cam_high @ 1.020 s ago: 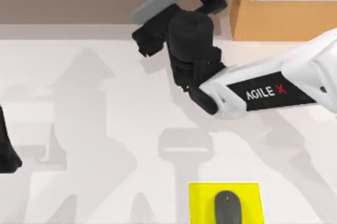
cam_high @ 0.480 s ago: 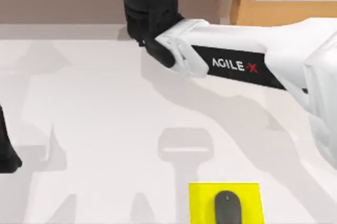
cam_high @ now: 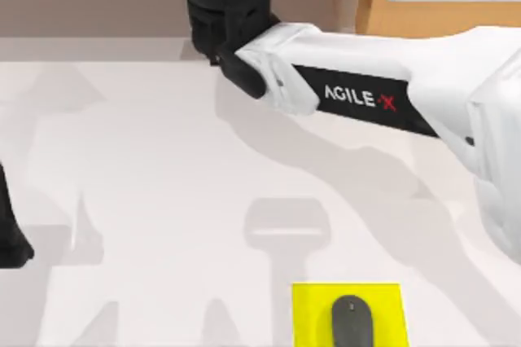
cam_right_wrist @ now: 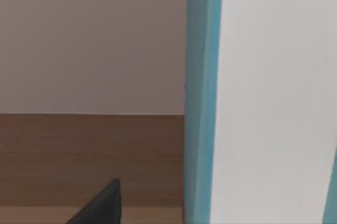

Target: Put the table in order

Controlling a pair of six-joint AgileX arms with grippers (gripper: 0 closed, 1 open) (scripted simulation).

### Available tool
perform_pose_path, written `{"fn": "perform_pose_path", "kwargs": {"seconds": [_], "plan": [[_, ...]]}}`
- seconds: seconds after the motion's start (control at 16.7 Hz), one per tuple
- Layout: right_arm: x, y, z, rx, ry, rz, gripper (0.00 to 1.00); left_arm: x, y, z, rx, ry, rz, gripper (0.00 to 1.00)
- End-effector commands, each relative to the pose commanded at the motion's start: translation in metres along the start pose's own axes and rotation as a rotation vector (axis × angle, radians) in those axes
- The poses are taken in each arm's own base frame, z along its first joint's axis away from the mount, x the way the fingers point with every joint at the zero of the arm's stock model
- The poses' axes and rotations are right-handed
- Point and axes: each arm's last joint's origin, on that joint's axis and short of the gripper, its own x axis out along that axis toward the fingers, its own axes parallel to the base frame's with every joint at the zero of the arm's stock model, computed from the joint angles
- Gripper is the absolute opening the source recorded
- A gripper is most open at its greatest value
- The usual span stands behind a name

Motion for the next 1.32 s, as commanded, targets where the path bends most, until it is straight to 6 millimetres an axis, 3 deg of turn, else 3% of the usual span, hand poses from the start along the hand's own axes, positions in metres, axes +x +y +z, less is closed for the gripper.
{"fn": "perform_pose_path", "kwargs": {"seconds": [0.36,0.6,1.32], "plan": [[0.017,0.003,-0.002,-0.002,0.003,0.003,1.0,0.0,0.0,0.0,0.0,0.0,0.0,1.0],[0.018,0.003,-0.003,-0.002,0.003,0.003,1.0,0.0,0.0,0.0,0.0,0.0,0.0,1.0],[0.018,0.003,-0.003,-0.002,0.003,0.003,0.1,0.0,0.0,0.0,0.0,0.0,0.0,1.0]]}}
